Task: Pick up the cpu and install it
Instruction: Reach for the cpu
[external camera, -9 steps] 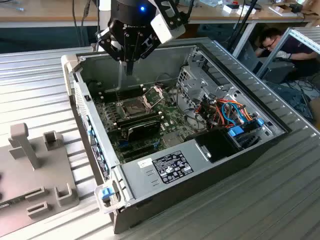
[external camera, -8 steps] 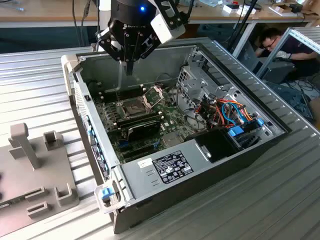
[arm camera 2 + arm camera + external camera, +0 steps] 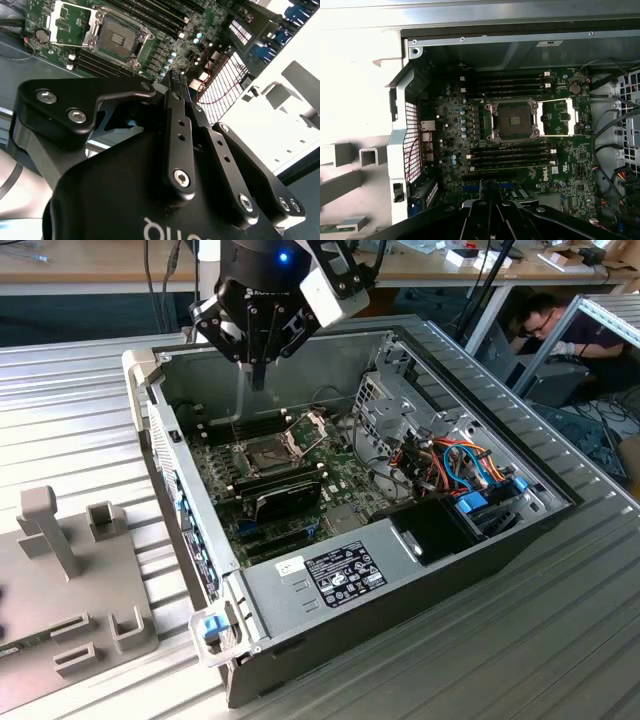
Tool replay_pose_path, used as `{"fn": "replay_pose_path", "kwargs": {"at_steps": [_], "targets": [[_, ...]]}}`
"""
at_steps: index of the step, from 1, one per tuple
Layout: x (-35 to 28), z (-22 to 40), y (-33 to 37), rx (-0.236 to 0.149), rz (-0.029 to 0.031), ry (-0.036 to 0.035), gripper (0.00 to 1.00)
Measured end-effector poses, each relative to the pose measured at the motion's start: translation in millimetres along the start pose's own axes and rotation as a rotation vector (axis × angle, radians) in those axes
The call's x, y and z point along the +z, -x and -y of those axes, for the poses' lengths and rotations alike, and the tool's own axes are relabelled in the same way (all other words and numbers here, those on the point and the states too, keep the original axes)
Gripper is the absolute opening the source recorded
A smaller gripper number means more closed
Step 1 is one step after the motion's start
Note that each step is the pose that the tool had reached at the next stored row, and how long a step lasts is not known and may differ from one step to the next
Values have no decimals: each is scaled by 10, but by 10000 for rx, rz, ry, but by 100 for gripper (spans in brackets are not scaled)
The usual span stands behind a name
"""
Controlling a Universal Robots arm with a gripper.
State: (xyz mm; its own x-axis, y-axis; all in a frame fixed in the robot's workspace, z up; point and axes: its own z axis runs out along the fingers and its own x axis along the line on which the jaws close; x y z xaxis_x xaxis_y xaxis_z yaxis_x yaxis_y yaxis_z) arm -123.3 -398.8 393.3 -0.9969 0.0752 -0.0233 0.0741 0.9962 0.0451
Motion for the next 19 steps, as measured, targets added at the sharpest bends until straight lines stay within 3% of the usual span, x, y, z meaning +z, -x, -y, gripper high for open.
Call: {"fn": "replay_pose_path", "kwargs": {"at_steps": [19], "targets": [[-2,5,-61,2,0,0,11]]}}
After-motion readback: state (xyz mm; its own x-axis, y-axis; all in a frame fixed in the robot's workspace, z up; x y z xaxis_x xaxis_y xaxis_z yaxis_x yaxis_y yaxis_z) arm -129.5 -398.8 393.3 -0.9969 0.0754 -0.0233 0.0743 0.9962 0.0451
